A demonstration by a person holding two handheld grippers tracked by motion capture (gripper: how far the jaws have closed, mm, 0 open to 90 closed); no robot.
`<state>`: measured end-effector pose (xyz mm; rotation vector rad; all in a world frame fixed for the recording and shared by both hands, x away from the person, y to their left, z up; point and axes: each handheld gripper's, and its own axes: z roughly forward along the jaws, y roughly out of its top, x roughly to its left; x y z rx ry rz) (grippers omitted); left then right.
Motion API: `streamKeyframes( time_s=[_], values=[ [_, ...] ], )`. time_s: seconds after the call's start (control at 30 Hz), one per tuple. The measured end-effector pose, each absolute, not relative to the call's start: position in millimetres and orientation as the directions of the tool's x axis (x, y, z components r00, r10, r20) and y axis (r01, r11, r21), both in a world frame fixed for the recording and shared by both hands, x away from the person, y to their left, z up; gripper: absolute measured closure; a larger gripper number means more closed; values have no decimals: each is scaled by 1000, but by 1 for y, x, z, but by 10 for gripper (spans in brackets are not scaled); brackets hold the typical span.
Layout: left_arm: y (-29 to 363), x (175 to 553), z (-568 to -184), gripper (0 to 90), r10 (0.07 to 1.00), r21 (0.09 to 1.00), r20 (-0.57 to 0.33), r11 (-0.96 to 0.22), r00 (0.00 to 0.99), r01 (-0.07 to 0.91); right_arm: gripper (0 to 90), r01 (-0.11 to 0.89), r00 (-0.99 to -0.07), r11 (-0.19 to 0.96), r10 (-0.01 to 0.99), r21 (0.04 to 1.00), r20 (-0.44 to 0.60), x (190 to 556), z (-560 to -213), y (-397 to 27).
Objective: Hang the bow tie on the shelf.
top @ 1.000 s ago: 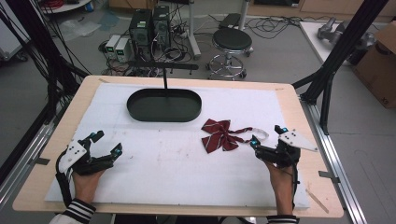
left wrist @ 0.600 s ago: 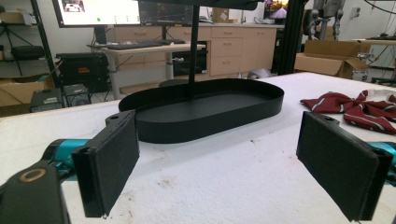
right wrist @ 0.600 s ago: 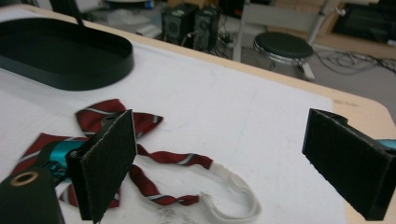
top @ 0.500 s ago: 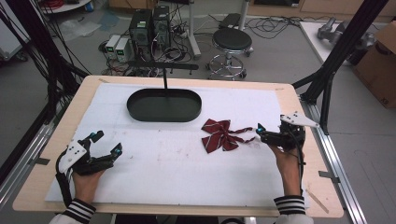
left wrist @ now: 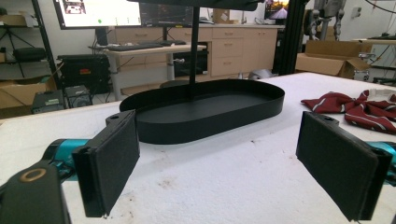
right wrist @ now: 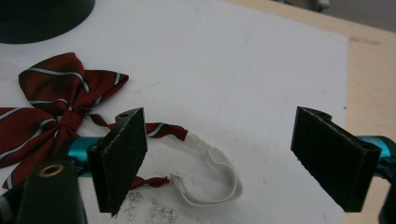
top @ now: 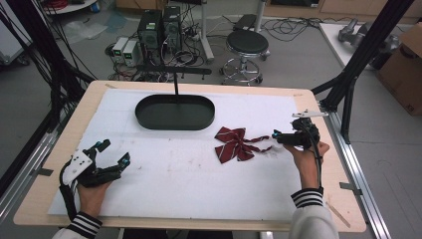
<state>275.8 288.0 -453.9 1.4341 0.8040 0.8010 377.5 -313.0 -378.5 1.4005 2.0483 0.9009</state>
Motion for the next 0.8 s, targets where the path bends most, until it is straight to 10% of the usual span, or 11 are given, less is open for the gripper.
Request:
streamKeyframes(
  time_s=[0.8],
  values=[
    [288,276,-454,139,858,1000,6,-13,513,10,445,820,-316,300,947,487,-53,418,-401,-317]
  ],
)
